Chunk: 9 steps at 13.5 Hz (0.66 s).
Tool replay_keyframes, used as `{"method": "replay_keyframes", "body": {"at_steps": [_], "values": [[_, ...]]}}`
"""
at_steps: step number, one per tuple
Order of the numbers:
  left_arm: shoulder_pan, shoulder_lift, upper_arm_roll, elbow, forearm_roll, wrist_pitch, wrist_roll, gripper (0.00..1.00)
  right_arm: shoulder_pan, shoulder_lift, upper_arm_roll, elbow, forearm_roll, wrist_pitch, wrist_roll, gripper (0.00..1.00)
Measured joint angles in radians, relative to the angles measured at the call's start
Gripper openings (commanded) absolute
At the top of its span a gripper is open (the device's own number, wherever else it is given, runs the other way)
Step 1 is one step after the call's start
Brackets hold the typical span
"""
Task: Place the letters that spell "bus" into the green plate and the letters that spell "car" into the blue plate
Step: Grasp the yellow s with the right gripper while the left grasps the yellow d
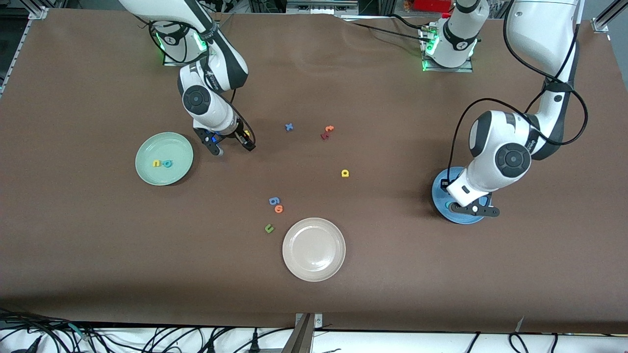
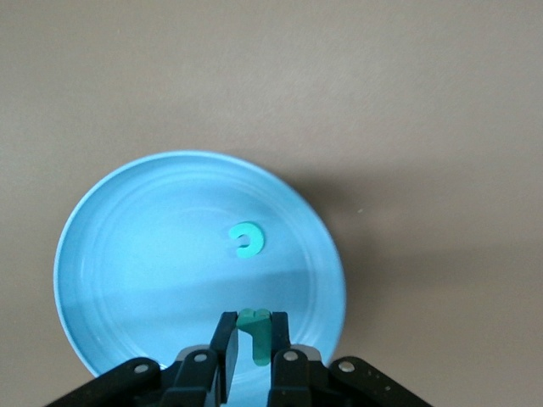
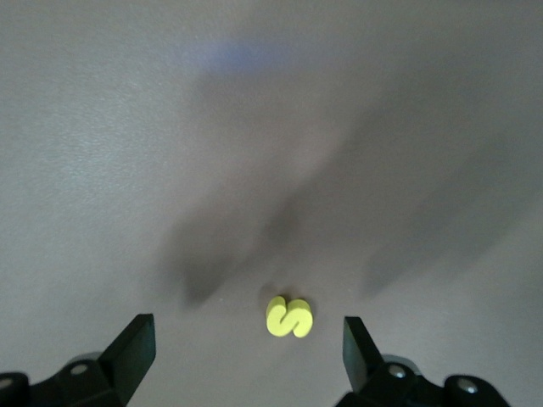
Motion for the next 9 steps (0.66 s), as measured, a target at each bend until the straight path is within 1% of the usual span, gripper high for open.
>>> {"method": "replay_keyframes", "body": {"at_steps": [2, 3, 4, 5, 6, 7, 8, 9], "values": [[0.014, -0.013, -0.001, -0.062, 0.0, 0.072, 0.047, 0.22, 0.02, 0.027, 0.001, -0.006, 0.0, 0.045, 0.016, 0.96], [0.025, -0.017, -0.001, -0.078, 0.0, 0.087, 0.069, 0.27, 0.026, 0.036, 0.002, -0.007, 0.0, 0.054, 0.023, 0.95], [0.036, -0.019, -0.001, -0.085, 0.0, 0.093, 0.09, 0.49, 0.029, 0.044, 0.002, -0.007, 0.0, 0.059, 0.026, 0.9], [0.045, -0.023, -0.001, -0.087, 0.0, 0.094, 0.109, 0.79, 0.029, 0.049, 0.002, -0.007, 0.0, 0.064, 0.027, 0.86], [0.045, -0.024, -0.002, -0.087, 0.0, 0.094, 0.112, 1.0, 0.029, 0.048, 0.002, -0.007, 0.0, 0.067, 0.027, 0.84], [0.045, -0.025, -0.005, -0.087, 0.0, 0.094, 0.112, 1.0, 0.029, 0.047, 0.002, -0.007, 0.0, 0.069, 0.027, 0.84], [0.044, -0.025, -0.008, -0.085, 0.0, 0.094, 0.112, 1.0, 0.029, 0.047, 0.002, -0.007, 0.0, 0.07, 0.027, 0.79], [0.043, -0.026, -0.012, -0.079, 0.0, 0.093, 0.108, 1.0, 0.029, 0.046, 0.002, -0.007, 0.0, 0.07, 0.026, 0.77]]}}
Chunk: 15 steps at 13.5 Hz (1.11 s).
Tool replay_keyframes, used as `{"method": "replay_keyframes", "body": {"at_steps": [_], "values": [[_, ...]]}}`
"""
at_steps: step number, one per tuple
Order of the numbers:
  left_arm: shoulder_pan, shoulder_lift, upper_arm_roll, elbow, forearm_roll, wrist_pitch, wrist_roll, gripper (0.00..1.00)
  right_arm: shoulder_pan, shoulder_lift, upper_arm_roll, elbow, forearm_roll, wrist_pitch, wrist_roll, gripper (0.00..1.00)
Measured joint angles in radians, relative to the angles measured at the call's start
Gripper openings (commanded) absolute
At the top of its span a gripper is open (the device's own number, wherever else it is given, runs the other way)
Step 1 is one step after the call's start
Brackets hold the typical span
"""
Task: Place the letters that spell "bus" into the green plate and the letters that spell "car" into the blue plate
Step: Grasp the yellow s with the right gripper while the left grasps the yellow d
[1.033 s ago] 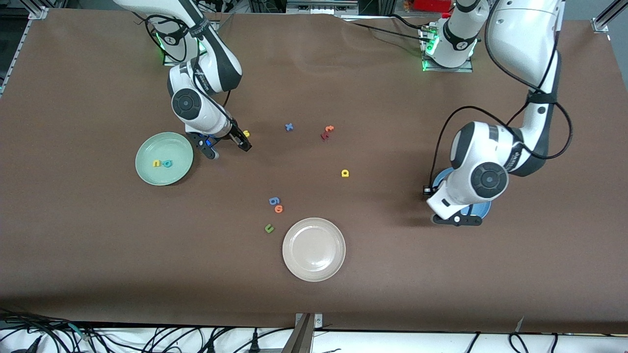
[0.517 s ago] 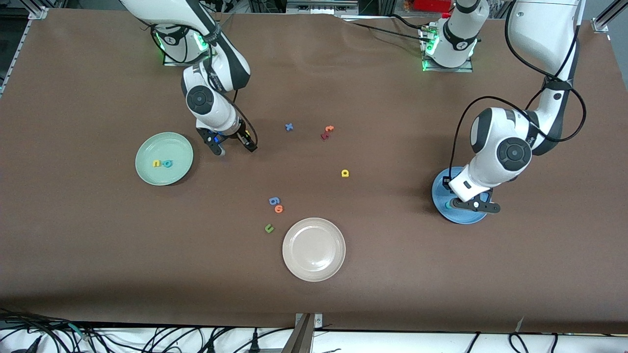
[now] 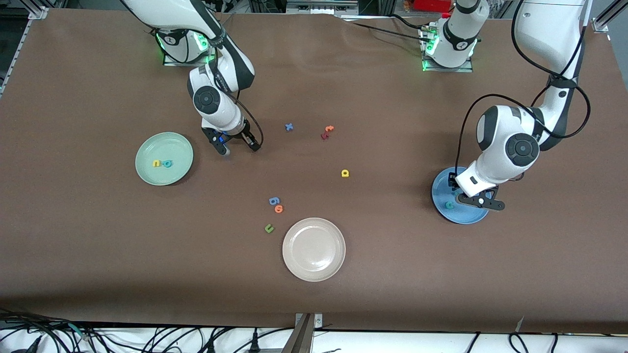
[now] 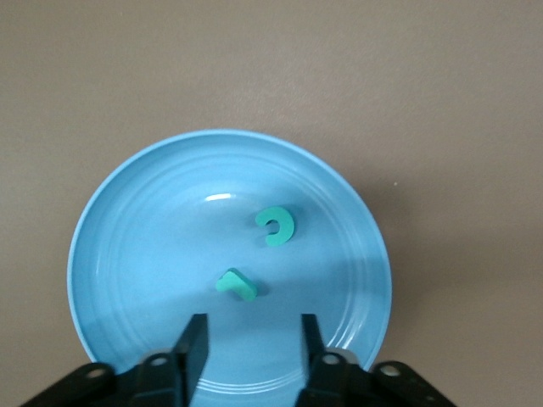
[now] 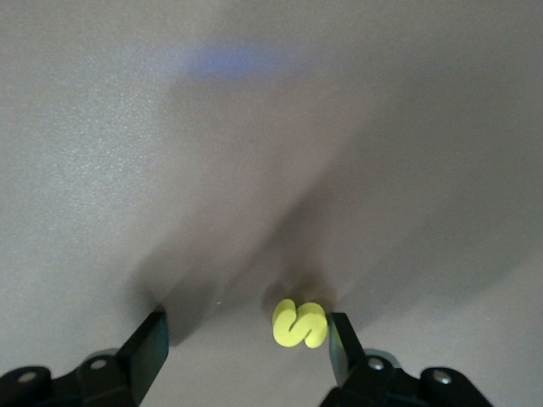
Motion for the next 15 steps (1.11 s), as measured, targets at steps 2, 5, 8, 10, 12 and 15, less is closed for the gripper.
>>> {"method": "replay_keyframes", "body": {"at_steps": [2, 5, 8, 10, 12, 15], "values": [[-0.003, -0.003, -0.035, 0.011, -0.006, -0.004, -0.072, 1.0, 0.0, -0.003, 0.0, 0.0, 0.0, 0.002, -0.002, 0.77], [-0.055, -0.005, -0.141, 0.014, -0.006, -0.011, -0.362, 1.0, 0.0, -0.013, -0.002, -0.007, 0.0, 0.002, -0.003, 0.77], [-0.165, 0.003, -0.155, 0.024, -0.006, -0.011, -0.547, 1.0, 0.0, -0.047, -0.007, -0.032, 0.0, 0.005, -0.004, 0.77], [-0.19, 0.021, -0.158, 0.055, -0.006, -0.011, -0.599, 1.0, -0.001, -0.06, -0.012, -0.074, 0.0, 0.062, -0.006, 0.77], [-0.227, 0.058, -0.161, 0.1, -0.006, -0.012, -0.689, 1.0, -0.001, -0.06, -0.017, -0.112, 0.0, 0.117, -0.011, 0.77], [-0.319, 0.153, -0.163, 0.179, -0.006, 0.004, -0.852, 1.0, -0.001, -0.06, -0.017, -0.122, 0.0, 0.129, -0.011, 0.77]]}}
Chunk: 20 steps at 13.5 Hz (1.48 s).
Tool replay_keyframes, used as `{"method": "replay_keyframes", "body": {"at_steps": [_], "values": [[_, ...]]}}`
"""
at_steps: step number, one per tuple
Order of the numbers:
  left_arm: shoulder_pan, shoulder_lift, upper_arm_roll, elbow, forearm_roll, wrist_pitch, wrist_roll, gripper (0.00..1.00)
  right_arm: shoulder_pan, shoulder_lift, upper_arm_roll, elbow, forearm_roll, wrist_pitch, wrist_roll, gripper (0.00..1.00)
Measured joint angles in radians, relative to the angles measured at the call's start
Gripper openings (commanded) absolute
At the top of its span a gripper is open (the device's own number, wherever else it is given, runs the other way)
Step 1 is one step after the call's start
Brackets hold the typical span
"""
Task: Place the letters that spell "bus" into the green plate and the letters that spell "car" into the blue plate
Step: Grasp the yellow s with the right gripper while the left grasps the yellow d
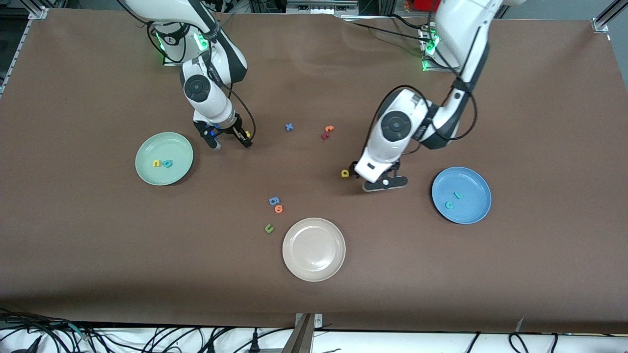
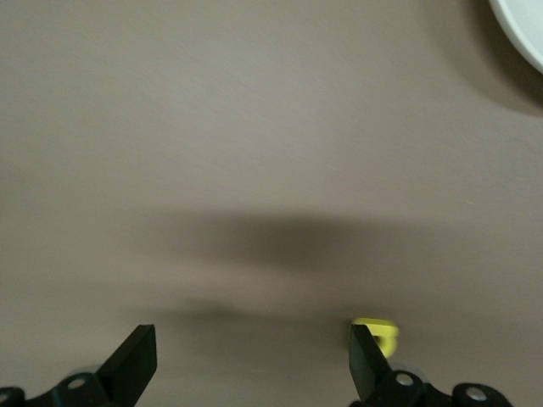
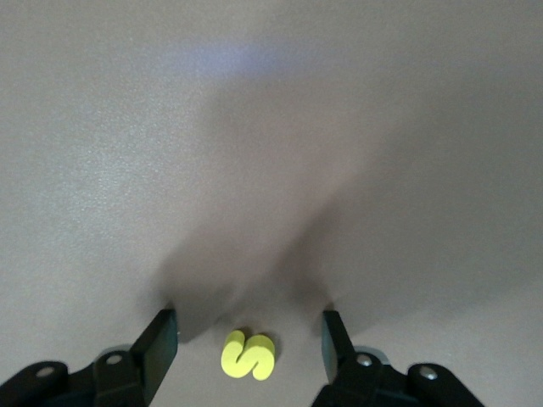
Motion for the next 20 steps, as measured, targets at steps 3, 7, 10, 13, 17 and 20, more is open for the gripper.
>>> {"method": "replay_keyframes", "body": {"at_steps": [3, 7, 10, 13, 17, 20], "values": [[-0.021, 0.06, 0.0, 0.037, 0.0, 0.021, -0.052, 1.0, 0.0, 0.0, 0.0, 0.0, 0.0, 0.004, 0.0, 0.77], [-0.045, 0.09, 0.0, 0.04, 0.0, 0.065, -0.106, 1.0, 0.001, 0.0, 0.003, 0.0, 0.0, 0.006, 0.0, 0.77], [-0.058, 0.104, 0.0, 0.041, 0.0, 0.079, -0.117, 1.0, 0.009, 0.0, 0.005, 0.001, 0.0, 0.007, 0.004, 0.77], [-0.074, 0.109, 0.0, 0.042, 0.0, 0.079, -0.126, 0.96, 0.026, 0.0, 0.005, 0.001, 0.0, 0.012, 0.011, 0.73], [-0.082, 0.115, 0.0, 0.042, 0.0, 0.081, -0.136, 0.63, 0.027, 0.001, 0.005, 0.001, 0.0, 0.015, 0.012, 0.5], [-0.082, 0.114, 0.001, 0.048, 0.0, 0.081, -0.14, 0.42, 0.027, -0.003, 0.005, 0.001, 0.0, 0.015, 0.012, 0.28]]}}
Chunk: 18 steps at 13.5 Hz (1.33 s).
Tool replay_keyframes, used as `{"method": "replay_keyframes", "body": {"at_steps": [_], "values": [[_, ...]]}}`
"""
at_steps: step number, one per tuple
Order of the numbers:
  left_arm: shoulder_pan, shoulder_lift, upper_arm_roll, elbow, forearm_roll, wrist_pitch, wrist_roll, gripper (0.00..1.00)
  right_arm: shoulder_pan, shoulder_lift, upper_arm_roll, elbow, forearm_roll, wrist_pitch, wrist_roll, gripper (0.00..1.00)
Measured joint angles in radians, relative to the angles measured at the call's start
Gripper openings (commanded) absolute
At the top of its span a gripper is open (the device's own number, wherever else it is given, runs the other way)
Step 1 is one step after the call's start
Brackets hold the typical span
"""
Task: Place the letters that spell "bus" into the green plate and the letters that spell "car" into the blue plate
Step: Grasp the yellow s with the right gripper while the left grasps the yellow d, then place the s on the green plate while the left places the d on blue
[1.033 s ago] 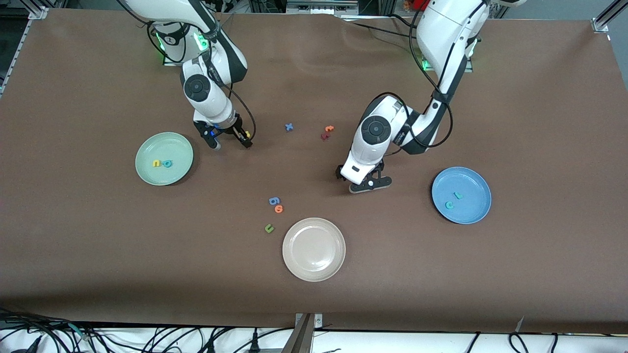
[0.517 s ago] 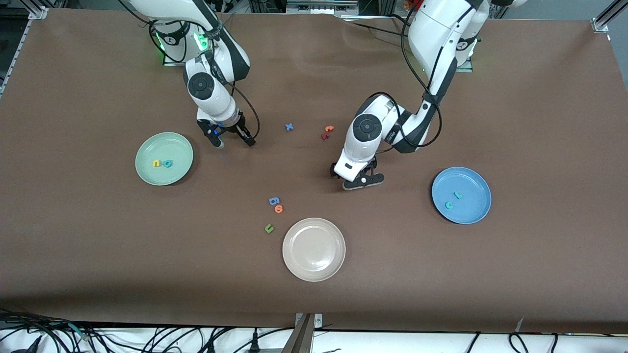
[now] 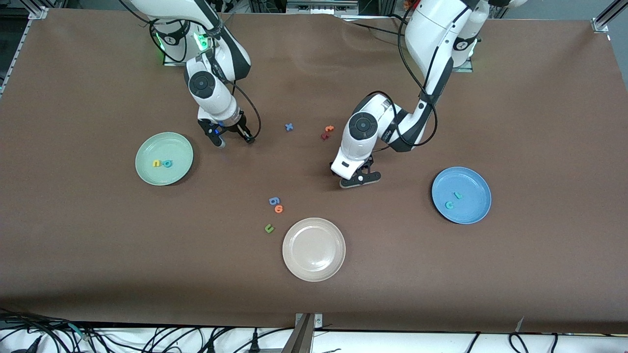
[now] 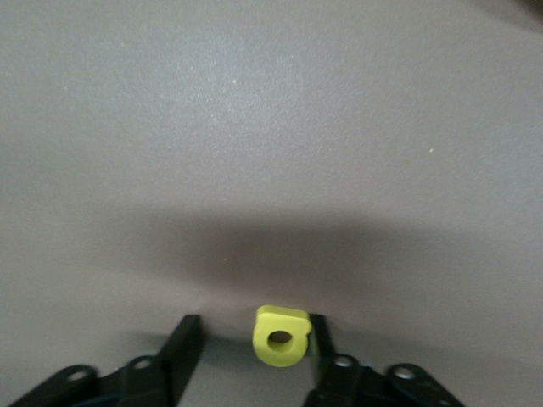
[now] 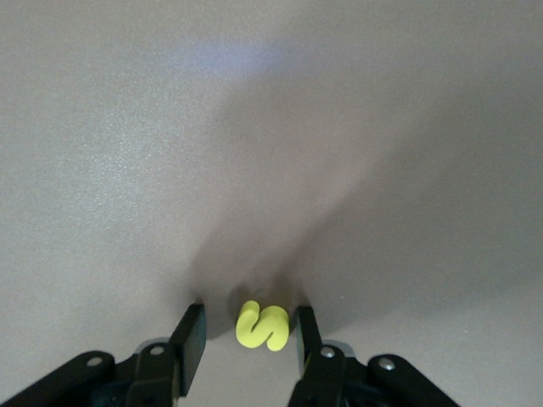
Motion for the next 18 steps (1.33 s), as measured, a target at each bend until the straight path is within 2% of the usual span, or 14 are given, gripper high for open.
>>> {"method": "replay_keyframes", "body": {"at_steps": [1, 2, 6, 9, 10, 11, 14, 16, 18], "values": [[0.0, 0.0, 0.0, 0.0, 0.0, 0.0, -0.011, 0.41, 0.0, -0.002, 0.0, 0.0, 0.0, 0.0, -0.001, 0.18], [0.0, -0.001, 0.001, 0.001, 0.0, 0.0, -0.021, 0.38, 0.0, -0.005, 0.0, -0.001, 0.0, -0.001, -0.003, 0.14], [0.0, 0.009, 0.001, 0.022, 0.0, 0.0, -0.035, 0.24, 0.0, -0.006, 0.0, -0.002, 0.0, -0.002, -0.008, 0.14], [-0.002, 0.01, 0.001, 0.025, 0.0, 0.0, -0.036, 0.19, 0.0, -0.007, -0.005, 0.004, 0.0, -0.012, -0.024, 0.13], [-0.002, 0.011, 0.001, 0.026, 0.0, 0.0, -0.036, 0.14, 0.0, -0.01, -0.012, 0.015, 0.0, -0.043, -0.034, 0.13], [-0.003, 0.011, 0.001, 0.027, 0.0, 0.0, -0.036, 0.13, 0.0, -0.018, -0.026, 0.034, 0.0, -0.094, -0.049, 0.13], [-0.003, 0.011, 0.002, 0.028, 0.0, 0.0, -0.034, 0.13, 0.0, -0.073, -0.115, 0.139, -0.001, -0.342, -0.156, 0.13], [0.0, 0.012, 0.015, 0.032, 0.009, -0.006, -0.001, 0.13, -0.001, -0.108, -0.202, 0.22, -0.001, -0.528, -0.268, 0.13], [0.026, 0.006, 0.034, 0.052, 0.014, -0.052, 0.095, 0.13, -0.002, -0.122, -0.299, 0.274, -0.001, -0.641, -0.421, 0.13]]}}
